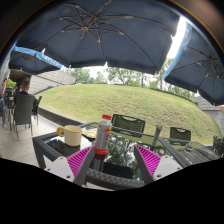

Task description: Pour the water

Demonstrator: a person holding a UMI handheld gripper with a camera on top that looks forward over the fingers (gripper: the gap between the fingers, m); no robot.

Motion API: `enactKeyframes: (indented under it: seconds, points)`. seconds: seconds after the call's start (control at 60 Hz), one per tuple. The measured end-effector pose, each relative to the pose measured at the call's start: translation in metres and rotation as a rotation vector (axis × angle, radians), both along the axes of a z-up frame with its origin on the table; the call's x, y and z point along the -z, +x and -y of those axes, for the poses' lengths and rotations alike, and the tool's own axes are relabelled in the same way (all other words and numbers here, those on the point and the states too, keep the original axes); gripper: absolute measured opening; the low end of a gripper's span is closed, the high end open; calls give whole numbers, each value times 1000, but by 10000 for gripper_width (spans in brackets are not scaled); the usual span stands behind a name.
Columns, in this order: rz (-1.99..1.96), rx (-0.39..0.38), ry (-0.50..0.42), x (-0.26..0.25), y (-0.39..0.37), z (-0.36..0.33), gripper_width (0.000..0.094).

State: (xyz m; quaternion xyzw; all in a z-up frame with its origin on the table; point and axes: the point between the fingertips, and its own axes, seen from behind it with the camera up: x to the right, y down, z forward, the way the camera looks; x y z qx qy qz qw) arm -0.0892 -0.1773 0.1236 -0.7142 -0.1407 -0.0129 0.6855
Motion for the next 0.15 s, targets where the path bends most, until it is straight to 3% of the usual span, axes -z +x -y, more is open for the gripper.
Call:
enactKeyframes:
  seconds: [0.15]
  points:
    - [-23, -2, -7, 6, 5, 18, 842]
